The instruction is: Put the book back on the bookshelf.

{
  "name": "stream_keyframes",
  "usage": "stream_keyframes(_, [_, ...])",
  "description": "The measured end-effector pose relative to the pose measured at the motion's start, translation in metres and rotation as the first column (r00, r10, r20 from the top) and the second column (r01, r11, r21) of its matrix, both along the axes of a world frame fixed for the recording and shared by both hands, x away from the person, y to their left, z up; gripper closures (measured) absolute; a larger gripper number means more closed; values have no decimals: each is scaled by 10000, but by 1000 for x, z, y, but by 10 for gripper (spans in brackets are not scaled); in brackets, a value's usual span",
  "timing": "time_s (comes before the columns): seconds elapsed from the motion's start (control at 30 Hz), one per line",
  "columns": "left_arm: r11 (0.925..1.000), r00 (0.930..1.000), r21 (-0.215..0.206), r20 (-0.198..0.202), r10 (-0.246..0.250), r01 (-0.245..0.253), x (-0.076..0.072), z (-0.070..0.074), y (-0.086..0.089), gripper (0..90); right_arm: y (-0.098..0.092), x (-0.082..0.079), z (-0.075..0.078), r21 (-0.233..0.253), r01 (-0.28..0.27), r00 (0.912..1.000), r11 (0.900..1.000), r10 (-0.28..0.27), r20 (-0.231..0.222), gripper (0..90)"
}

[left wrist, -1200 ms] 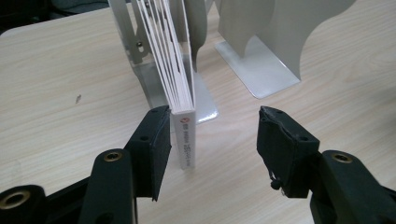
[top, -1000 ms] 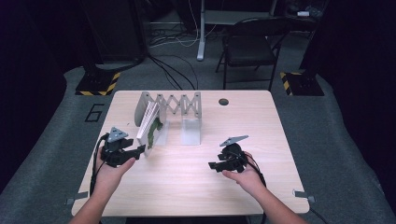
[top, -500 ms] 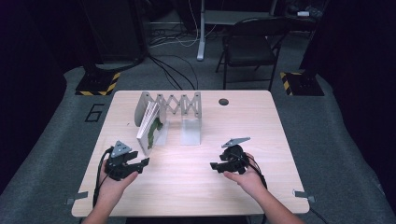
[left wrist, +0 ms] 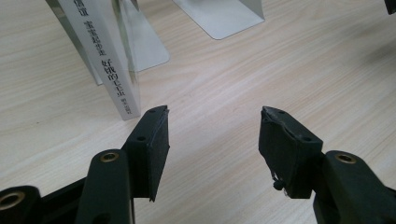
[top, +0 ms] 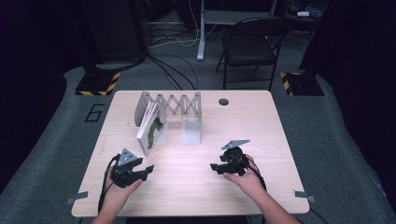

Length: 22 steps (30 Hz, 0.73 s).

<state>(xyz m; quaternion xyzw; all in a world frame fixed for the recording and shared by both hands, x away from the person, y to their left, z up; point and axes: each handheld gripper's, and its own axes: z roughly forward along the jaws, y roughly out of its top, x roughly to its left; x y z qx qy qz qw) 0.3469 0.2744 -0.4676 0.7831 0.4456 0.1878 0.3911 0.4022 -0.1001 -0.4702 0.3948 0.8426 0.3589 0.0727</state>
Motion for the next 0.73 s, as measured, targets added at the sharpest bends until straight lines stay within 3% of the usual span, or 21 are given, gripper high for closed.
stream_keyframes(0.37, [9999, 9986, -28, -510, 125, -127, 5, -17, 8, 409, -7, 1, -11, -66, 243, 9997, 9997, -243, 39, 426])
stream_keyframes(0.57, [9993, 9986, 156, -405, 350, -343, 10, -22, 6, 380, -4, -3, -21, -364, 132, 9998, 9992, -138, -172, 426])
stream_keyframes(0.73, [9983, 9980, 311, -393, 503, -491, 15, -25, 5, 320, -5, -8, -22, -506, 27, 10000, 9987, -23, 80, 426])
